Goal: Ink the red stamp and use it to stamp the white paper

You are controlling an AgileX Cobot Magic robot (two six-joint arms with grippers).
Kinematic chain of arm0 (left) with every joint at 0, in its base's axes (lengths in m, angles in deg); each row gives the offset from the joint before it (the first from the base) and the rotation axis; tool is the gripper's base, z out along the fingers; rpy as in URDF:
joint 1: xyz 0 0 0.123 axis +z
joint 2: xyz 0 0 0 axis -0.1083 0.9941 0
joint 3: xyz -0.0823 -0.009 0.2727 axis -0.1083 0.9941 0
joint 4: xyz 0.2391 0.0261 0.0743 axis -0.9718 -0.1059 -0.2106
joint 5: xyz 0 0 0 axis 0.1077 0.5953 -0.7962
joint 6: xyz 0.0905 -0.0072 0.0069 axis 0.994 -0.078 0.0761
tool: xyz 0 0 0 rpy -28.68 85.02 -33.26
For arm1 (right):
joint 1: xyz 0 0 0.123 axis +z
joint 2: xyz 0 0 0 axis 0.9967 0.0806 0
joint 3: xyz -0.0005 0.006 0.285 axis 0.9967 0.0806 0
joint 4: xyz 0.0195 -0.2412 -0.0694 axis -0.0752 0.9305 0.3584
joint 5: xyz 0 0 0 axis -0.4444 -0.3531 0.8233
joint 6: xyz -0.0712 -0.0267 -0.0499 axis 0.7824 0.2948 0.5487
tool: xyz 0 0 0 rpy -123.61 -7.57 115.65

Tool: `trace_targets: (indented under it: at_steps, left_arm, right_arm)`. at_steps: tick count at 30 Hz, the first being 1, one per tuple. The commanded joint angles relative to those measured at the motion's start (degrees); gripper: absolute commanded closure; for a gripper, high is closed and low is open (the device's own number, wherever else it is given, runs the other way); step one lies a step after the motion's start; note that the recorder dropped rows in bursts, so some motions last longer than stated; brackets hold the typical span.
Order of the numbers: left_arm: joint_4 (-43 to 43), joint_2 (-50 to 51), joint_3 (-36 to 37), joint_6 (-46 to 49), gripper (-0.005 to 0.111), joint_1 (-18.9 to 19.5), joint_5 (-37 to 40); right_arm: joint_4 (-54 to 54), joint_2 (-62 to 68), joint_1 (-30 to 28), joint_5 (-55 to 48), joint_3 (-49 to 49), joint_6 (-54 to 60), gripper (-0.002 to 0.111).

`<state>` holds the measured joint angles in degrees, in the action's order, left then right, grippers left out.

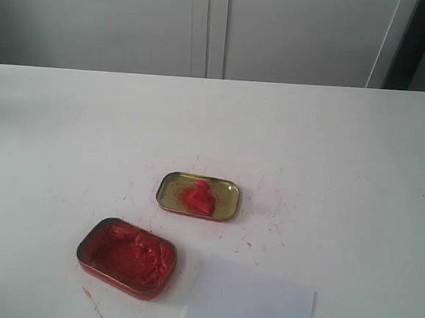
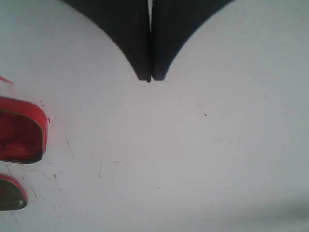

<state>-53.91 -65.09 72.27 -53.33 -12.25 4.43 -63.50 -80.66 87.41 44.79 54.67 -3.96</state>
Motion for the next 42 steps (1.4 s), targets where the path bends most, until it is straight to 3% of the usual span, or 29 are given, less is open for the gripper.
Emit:
trace_targets:
  at_steps: [1, 19, 34, 42]
  left_arm:
    - [0.9, -0.2, 0.2, 0.0, 0.107, 0.1, -0.1]
    - [0.9, -0.2, 0.2, 0.0, 0.107, 0.1, -0.1]
    - [0.9, -0.2, 0.2, 0.1, 0.107, 0.1, -0.1]
    - [0.9, -0.2, 0.2, 0.0, 0.107, 0.1, -0.1]
  right_arm:
    - [-0.2, -0.3, 0.2, 0.8, 0.3, 0.0, 0.108]
    - [-0.1, -0.3, 0.2, 1.4, 0.3, 0.0, 0.108]
    - [0.0, -0.3, 0.2, 28.7, 0.3, 0.0, 0.108]
    - [0.0, -0.3, 0.2, 30.9, 0.3, 0.0, 0.108]
